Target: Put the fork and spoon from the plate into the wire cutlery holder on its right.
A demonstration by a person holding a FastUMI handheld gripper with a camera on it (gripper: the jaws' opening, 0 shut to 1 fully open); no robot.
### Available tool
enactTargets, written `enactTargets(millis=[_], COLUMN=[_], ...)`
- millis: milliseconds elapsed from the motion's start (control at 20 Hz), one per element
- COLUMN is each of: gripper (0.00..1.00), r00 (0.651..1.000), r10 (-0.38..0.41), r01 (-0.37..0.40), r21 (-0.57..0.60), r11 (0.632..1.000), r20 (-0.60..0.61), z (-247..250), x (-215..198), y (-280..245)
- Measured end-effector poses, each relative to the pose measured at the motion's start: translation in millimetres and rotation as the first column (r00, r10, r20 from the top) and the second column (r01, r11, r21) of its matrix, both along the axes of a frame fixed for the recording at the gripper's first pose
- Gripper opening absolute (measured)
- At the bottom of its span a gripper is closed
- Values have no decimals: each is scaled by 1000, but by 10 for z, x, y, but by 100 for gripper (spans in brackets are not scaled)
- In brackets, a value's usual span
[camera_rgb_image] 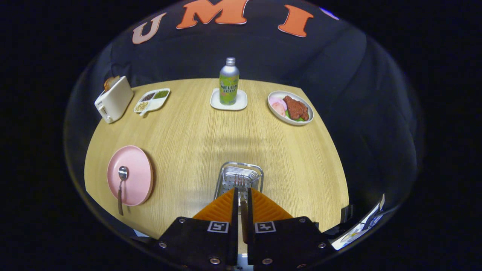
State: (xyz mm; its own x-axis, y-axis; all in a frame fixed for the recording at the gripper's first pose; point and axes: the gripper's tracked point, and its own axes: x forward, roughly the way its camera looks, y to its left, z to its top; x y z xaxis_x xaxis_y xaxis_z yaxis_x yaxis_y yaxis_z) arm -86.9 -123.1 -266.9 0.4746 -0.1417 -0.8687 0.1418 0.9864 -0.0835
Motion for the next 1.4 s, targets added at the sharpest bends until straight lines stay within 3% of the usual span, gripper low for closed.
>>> enactTargets(millis=[250,600,750,900,1250,1400], gripper=[19,64,70,83,93,93], r00=[961,859,824,777,675,669], r10=[5,92,102,96,103,134], r01=[-16,-97,-125,-130,-150,-196], r21=[38,-15,4,10,-1,-1], r11=[999,995,992,991,989,981], r20=[275,504,557,622,730,731], z=[540,1136,1313,1469,1736,1678], x=[382,634,691,769,963,1003], y=[226,638,860,1009,1357,1659])
